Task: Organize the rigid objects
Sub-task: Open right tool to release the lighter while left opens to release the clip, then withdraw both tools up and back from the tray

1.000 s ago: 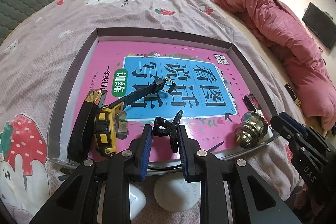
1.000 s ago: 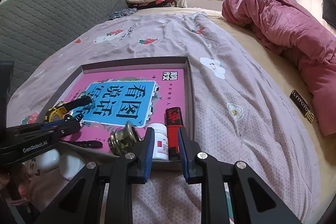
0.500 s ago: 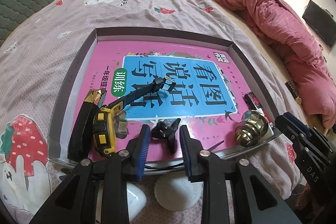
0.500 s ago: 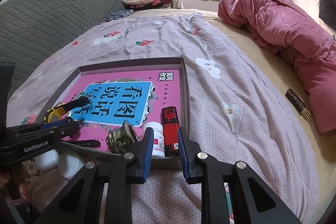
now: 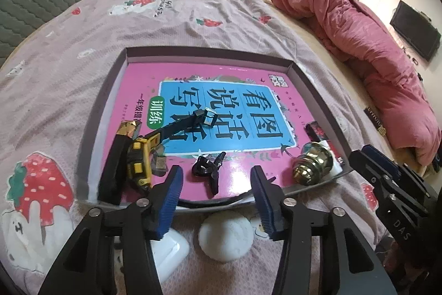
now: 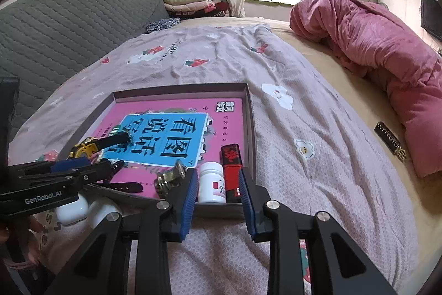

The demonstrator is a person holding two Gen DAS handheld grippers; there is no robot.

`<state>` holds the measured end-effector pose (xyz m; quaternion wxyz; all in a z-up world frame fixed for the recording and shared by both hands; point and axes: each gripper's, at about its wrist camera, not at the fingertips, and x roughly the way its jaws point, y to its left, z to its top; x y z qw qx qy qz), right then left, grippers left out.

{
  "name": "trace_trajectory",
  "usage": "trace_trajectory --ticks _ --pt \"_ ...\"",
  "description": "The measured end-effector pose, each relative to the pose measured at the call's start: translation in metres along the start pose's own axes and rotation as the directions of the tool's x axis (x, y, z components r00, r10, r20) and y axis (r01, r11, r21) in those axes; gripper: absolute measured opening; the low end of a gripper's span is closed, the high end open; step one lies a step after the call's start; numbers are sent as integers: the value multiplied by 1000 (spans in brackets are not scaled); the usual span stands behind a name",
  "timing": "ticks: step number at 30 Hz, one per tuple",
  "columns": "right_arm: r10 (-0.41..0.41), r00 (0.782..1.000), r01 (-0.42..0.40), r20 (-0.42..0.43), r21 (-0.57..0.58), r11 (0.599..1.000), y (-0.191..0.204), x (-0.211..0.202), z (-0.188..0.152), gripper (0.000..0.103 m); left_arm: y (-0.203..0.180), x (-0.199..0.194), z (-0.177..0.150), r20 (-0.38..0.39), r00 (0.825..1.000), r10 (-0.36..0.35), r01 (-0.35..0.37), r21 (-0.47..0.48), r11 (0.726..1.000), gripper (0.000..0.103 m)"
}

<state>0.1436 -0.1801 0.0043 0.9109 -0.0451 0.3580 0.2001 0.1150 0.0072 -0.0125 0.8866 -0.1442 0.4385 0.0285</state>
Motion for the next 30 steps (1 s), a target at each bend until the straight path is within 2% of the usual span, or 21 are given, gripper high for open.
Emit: trace_trajectory --ticks 5,13,17,24,30 --pt "32 999 -31 24 -23 999 12 -11 0 43 4 -20 -3 20 1000 11 -11 -8 1000 61" --pt "79 996 -76 38 -79 994 35 -23 -2 44 19 -59 -7 68 997 46 -47 10 999 63" --pt "104 994 -101 32 -100 990 46 -27 -6 52 34 -74 -10 79 994 78 -79 4 997 63" --pt "150 989 -148 0 -153 977 67 -28 -14 53 58 -81 -22 43 992 115 -115 -3 993 64" --pt "193 980 -200 -54 -189 961 86 -23 -24 56 64 -78 -36 -6 993 120 -119 20 993 64"
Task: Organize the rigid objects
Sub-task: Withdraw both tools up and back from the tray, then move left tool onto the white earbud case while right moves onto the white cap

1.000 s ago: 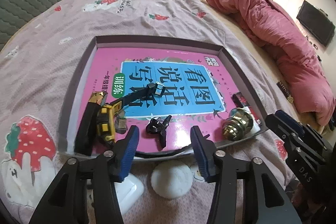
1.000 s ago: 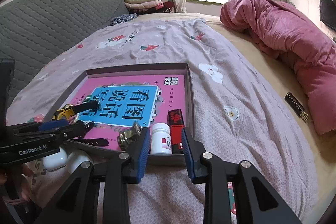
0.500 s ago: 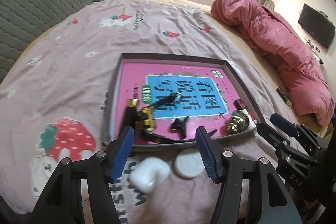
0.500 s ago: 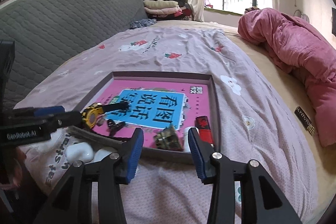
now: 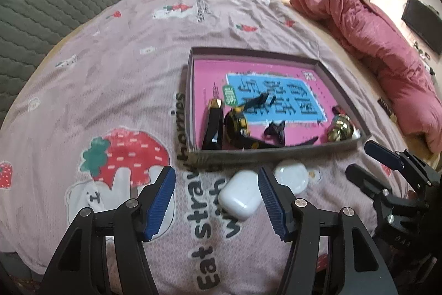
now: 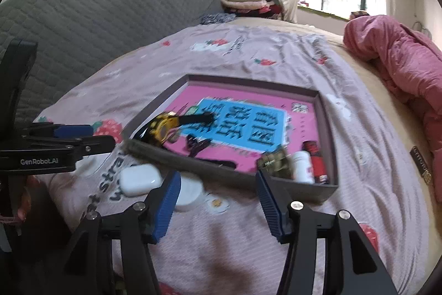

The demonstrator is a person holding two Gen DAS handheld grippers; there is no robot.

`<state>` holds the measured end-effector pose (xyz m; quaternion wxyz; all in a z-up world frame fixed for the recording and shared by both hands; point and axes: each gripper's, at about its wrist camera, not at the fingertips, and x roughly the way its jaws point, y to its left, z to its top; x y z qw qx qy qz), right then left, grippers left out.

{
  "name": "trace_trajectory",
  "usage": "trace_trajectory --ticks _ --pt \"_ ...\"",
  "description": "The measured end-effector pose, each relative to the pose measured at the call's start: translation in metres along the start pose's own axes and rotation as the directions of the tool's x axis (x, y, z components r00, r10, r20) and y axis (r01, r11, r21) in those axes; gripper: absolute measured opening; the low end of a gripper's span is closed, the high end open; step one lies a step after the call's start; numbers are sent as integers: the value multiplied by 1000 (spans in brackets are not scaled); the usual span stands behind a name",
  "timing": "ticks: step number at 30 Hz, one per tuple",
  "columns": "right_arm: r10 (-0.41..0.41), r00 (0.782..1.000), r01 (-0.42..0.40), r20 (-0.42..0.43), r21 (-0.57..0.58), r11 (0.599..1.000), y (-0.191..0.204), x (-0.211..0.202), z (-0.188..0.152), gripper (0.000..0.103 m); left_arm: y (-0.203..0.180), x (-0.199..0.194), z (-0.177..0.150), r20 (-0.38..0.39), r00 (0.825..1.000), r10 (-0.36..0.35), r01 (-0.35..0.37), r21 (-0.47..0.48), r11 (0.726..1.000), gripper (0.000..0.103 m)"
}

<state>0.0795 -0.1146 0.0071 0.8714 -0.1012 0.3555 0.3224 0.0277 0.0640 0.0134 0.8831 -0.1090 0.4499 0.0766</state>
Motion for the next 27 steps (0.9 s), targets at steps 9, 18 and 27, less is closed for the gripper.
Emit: trace_trajectory --ticks 9,18,27 --pt "38 997 -44 -71 -85 995 24 17 -15 57 -10 16 -12 -49 999 -24 25 37 999 64" --pt "36 993 -49 -112 -116 992 29 39 -25 57 -20 41 -21 -107 993 -45 57 106 993 64" --pt "31 992 -53 -123 -177 983 32 65 -25 57 -12 57 -18 -137 987 -89 104 111 988 64"
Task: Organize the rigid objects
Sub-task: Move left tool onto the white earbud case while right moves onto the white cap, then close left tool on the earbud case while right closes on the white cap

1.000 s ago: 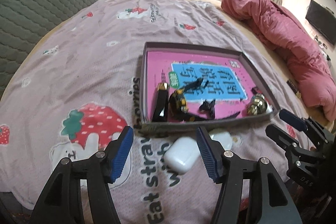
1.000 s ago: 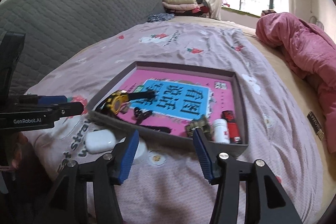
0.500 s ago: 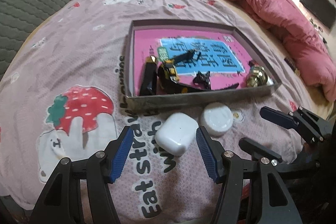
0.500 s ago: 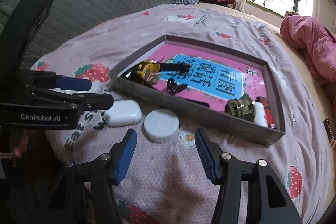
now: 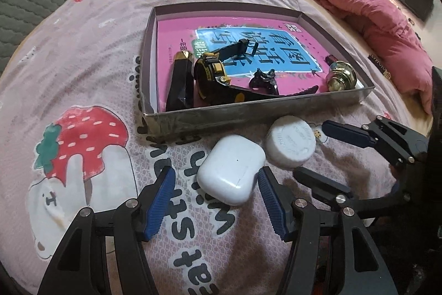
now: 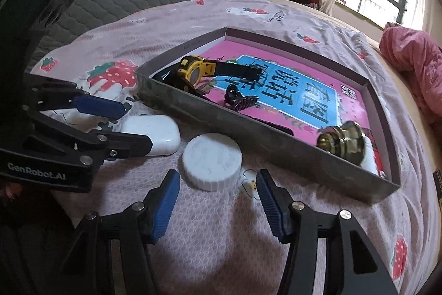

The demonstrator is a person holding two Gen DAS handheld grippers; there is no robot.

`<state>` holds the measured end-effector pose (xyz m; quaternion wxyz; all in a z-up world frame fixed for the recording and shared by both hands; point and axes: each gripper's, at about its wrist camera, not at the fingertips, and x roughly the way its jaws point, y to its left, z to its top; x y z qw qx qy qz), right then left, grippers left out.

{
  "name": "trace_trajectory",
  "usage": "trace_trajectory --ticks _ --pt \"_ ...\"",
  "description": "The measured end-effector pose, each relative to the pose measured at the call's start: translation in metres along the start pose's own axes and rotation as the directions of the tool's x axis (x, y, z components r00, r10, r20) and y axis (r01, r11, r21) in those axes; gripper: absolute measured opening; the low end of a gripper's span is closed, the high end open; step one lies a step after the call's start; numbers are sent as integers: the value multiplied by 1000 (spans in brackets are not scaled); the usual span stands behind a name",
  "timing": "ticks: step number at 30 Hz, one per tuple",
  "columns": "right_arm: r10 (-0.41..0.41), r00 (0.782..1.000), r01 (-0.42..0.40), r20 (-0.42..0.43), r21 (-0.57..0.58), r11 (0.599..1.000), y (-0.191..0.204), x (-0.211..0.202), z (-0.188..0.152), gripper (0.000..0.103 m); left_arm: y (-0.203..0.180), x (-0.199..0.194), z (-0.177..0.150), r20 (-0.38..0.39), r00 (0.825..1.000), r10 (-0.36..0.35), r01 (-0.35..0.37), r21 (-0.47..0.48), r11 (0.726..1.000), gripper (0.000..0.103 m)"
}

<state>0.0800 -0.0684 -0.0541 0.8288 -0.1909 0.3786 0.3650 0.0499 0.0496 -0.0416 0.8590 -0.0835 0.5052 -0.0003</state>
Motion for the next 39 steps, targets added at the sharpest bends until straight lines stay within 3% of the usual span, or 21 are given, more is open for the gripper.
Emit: trace_trajectory --ticks 16,19,33,35,39 --pt "31 1000 -31 6 29 999 -5 24 4 60 0 11 1 -8 999 -53 53 31 998 64" --pt "49 999 -49 20 19 999 -3 22 3 51 -1 13 2 -9 999 -54 54 40 998 64" --pt "67 996 -71 57 77 994 -19 -8 -1 50 -8 27 4 16 999 -52 51 76 996 64" --pt "52 996 -58 66 99 993 -26 -14 -2 50 -8 27 5 20 998 -60 58 65 996 55" --pt "36 996 -49 83 163 985 -42 -22 -1 50 -12 27 3 22 999 -36 34 73 997 55"
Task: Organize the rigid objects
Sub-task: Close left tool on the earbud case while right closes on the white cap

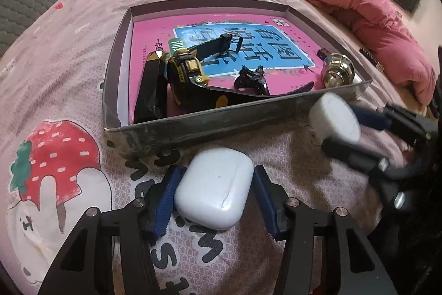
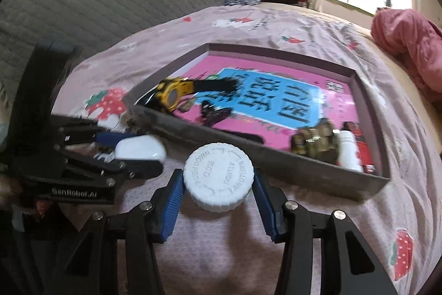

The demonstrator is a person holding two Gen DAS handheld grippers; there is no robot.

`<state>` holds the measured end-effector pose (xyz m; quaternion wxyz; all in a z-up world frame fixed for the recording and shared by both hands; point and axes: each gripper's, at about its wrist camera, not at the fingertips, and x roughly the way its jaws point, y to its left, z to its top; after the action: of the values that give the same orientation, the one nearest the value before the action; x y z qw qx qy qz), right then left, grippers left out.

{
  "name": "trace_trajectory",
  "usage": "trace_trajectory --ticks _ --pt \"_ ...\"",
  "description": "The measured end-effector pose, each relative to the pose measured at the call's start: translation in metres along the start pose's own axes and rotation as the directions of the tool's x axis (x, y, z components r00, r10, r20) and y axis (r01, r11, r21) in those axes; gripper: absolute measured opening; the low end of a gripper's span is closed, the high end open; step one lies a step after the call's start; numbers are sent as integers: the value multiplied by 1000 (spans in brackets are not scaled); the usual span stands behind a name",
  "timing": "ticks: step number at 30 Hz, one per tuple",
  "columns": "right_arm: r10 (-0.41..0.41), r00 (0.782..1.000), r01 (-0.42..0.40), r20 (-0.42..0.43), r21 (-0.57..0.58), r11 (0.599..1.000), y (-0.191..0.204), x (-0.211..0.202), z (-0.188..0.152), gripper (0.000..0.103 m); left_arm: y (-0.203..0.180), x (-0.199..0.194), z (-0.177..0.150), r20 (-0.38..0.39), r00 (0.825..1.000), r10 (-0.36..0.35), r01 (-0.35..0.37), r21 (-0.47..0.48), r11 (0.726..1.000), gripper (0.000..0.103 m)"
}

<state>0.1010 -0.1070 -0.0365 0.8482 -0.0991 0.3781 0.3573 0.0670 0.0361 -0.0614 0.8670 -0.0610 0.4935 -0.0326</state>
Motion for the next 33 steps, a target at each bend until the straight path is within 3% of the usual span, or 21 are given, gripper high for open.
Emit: trace_trajectory --ticks 5,9,19,33 --pt "3 1000 -3 13 25 1000 -5 -9 1 50 -7 -4 -2 1 999 34 -34 10 999 54" --pt "8 999 -9 34 29 1000 -5 -18 3 50 -8 -13 -4 12 1000 19 -18 -20 1000 54" --pt "-15 997 12 79 46 999 -8 -37 6 50 -29 -41 2 76 997 0 -2 17 1000 54" --pt "-72 989 61 127 85 994 -23 -53 10 50 -31 -58 11 117 993 24 -23 -7 1000 54"
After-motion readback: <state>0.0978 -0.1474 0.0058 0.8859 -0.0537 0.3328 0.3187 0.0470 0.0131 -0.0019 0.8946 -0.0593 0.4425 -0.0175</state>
